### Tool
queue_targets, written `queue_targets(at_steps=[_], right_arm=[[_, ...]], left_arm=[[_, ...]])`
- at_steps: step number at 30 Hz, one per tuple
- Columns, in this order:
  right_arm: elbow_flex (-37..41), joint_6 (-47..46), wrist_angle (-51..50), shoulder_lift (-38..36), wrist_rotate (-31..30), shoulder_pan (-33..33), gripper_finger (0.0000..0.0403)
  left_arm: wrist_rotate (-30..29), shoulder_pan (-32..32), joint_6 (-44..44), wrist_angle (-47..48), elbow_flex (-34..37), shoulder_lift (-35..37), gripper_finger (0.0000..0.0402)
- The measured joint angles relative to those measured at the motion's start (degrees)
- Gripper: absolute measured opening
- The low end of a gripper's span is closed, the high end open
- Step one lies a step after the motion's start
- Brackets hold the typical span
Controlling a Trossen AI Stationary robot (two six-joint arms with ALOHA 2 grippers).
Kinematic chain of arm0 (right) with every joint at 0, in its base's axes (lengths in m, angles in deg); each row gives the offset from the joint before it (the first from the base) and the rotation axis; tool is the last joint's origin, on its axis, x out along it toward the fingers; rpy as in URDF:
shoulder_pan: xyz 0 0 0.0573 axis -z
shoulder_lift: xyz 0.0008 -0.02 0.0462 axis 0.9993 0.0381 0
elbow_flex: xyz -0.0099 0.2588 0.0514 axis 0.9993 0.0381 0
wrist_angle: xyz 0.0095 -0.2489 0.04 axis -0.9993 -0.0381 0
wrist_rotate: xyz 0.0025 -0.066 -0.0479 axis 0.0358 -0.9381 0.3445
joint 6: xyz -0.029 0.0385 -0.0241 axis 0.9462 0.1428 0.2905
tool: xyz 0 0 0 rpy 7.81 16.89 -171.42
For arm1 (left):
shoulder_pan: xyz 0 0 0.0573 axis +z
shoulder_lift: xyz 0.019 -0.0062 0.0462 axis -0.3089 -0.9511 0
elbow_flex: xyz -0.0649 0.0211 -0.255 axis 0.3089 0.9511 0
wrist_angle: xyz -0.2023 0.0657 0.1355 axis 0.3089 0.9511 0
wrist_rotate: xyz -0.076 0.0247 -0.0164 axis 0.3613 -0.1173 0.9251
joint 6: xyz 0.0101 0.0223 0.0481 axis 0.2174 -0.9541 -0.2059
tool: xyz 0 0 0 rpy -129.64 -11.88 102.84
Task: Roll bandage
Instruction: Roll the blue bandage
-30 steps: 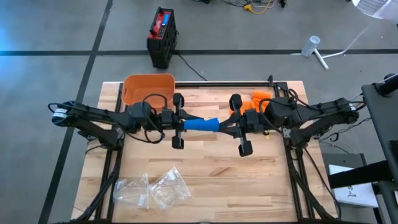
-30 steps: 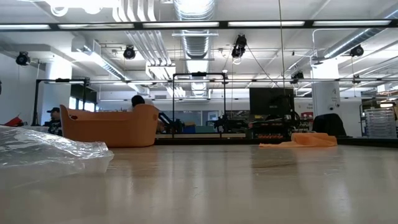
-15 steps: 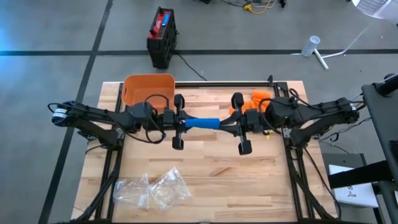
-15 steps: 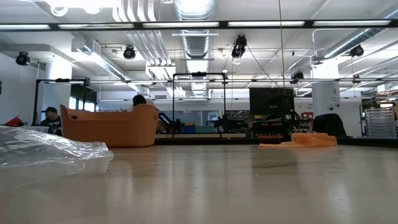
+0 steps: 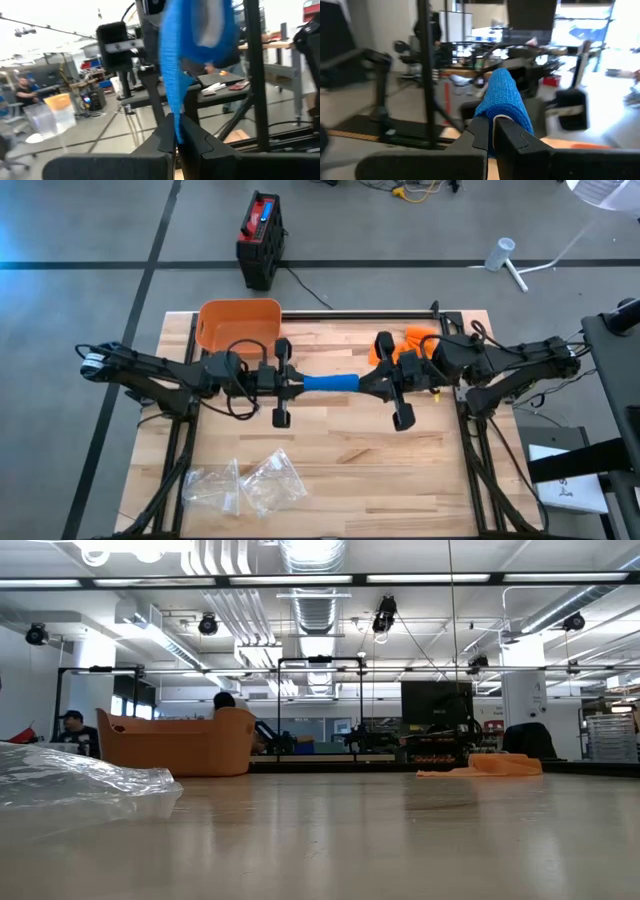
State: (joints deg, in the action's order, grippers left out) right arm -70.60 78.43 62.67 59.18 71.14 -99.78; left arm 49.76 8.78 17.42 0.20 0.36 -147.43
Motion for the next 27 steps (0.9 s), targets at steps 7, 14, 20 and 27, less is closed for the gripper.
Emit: queue_targets(at_steps=[7, 14, 20, 27], right_arm=[[0.0, -3.2, -0.5, 0.3, 3.2, 0.0, 0.0003], [0.6, -2.3, -0.6, 1.0, 3.3, 0.0, 0.0003], [1.3, -3.0, -2.3, 0.8, 1.7, 0.0, 0.0003], [2.0, -2.0, -3.0, 1.8, 0.6, 0.1, 0.0003]], left_arm=[[-4.5, 0.6, -6.9, -0.5, -1.4, 0.6, 0.0], [-4.8, 2.6, -12.3, 0.0, -5.6, 0.7, 0.0], [-4.7, 3.4, -15.6, 4.4, -12.4, 1.3, 0.0], [-4.4, 3.1, -15.3, 13.3, -17.7, 1.5, 0.0]])
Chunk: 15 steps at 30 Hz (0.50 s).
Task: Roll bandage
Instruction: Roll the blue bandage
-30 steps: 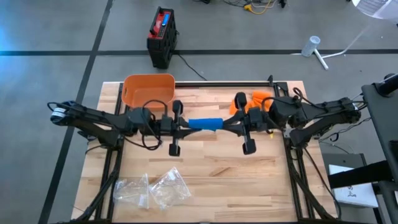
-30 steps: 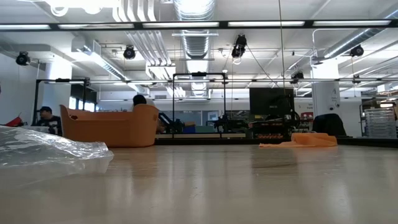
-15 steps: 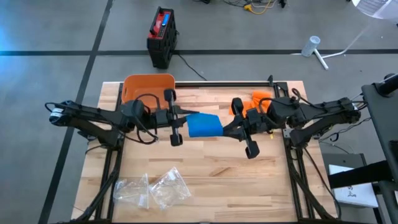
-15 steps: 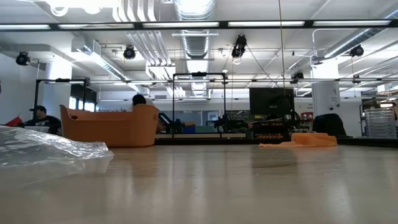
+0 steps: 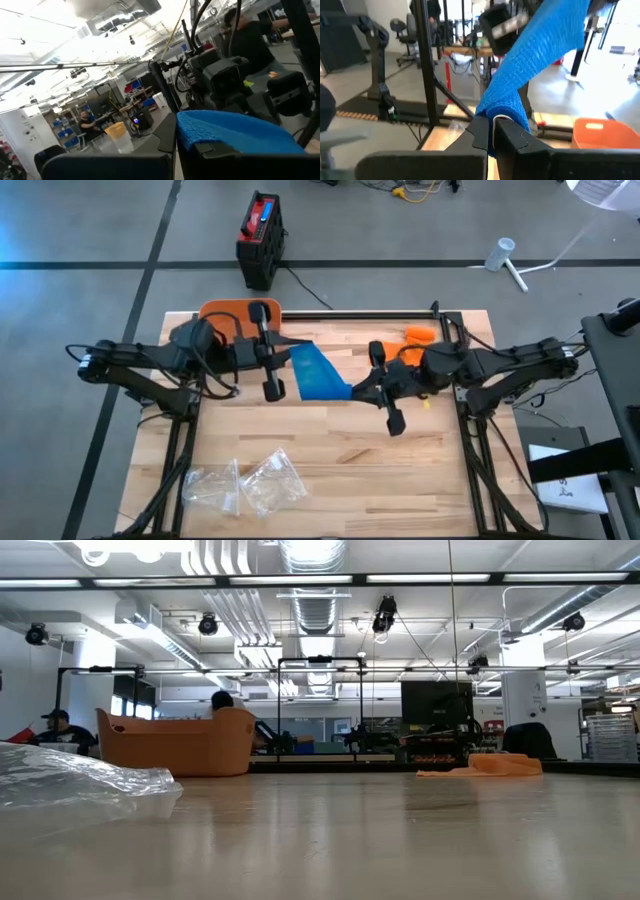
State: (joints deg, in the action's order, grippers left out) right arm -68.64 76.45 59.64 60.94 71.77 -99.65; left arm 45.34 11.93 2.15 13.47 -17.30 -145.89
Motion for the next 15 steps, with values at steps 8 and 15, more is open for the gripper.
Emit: queue_targets(at_steps=[8, 15], right_arm=[[0.2, -0.8, 0.1, 2.0, 0.0, 0.6, 0.0003], [0.2, -2.2, 0.2, 3.0, 0.1, 1.1, 0.0003]], left_arm=[[0.5, 0.0, 1.1, 0.4, 0.1, 1.6, 0.0], [2.0, 0.1, 1.2, -0.2, -0.2, 1.9, 0.0]])
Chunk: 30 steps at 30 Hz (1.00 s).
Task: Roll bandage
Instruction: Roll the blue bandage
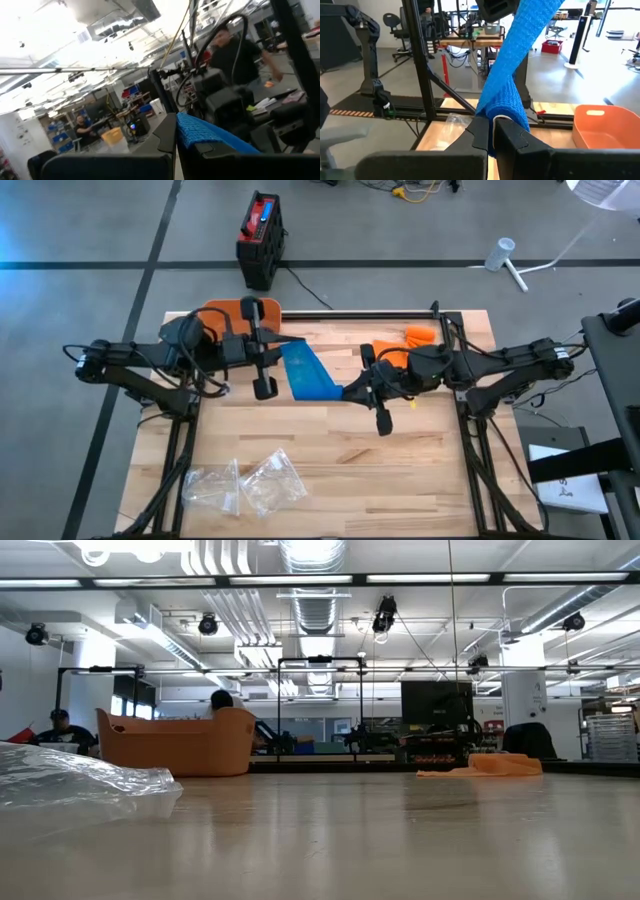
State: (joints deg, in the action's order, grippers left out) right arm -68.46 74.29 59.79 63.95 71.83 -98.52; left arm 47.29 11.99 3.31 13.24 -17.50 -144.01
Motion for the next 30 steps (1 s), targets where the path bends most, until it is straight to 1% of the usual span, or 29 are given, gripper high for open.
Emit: queue_targets(at_steps=[5, 13, 18, 23, 25, 28, 30], right_arm=[[0.0, 0.2, 0.2, 0.0, 0.7, 0.0, 0.0003], [-1.3, 4.8, 1.3, -0.3, 5.9, -0.6, 0.0003], [-3.5, 10.3, 1.5, -0.7, 6.2, -1.8, 0.0003], [-4.6, 13.9, 4.7, -0.8, 6.2, -1.7, 0.0003], [-5.3, 15.2, 4.8, -0.8, 6.0, -1.6, 0.0003], [-6.0, 17.0, 5.1, -0.8, 3.6, -1.7, 0.0003], [-6.2, 17.9, 5.1, -0.8, 3.2, -1.6, 0.0003]], left_arm=[[0.0, 0.1, -0.3, -0.5, -0.1, 0.0, 0.0], [-0.1, 2.1, 0.7, -0.3, 1.0, -0.3, 0.0], [-0.1, 3.3, 3.9, 1.5, 3.0, -0.3, 0.0], [0.2, 3.2, 6.6, 1.6, 6.2, -1.2, 0.0], [1.2, 3.2, 8.2, 1.8, 7.7, -1.3, 0.0], [5.5, 3.1, 10.9, 0.7, 9.5, -1.3, 0.0], [7.8, 2.8, 12.3, 0.6, 10.4, -1.3, 0.0]])
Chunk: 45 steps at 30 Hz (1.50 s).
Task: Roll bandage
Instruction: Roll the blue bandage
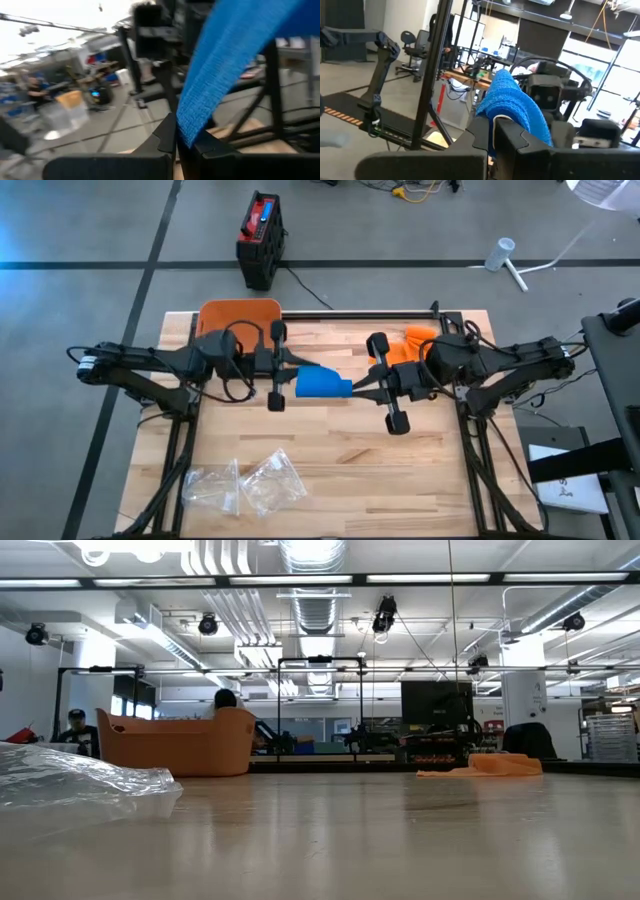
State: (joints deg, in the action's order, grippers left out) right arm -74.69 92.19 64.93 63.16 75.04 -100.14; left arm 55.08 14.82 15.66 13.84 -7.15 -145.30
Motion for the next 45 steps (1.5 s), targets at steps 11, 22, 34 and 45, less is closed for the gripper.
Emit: queue_targets(at_steps=[11, 22, 34, 45], right_arm=[[-0.9, -3.1, -1.2, 0.0, -2.0, 0.3, 0.0003], [-0.9, -5.6, 1.9, 0.0, -1.3, 0.4, 0.0003], [-0.8, -10.2, 1.9, 1.2, -1.0, 0.4, 0.0003], [-0.8, -11.9, 0.2, 2.3, 2.4, 0.4, 0.0003]], left_arm=[[2.1, -2.9, 0.4, 3.4, -6.0, 0.6, 0.0], [-0.7, -2.8, -0.1, 3.0, -3.8, 0.3, 0.0], [-2.0, -0.7, -7.2, -8.3, -4.1, 0.4, 0.0], [-1.5, 4.9, -7.1, -8.2, -7.5, 0.3, 0.0]])
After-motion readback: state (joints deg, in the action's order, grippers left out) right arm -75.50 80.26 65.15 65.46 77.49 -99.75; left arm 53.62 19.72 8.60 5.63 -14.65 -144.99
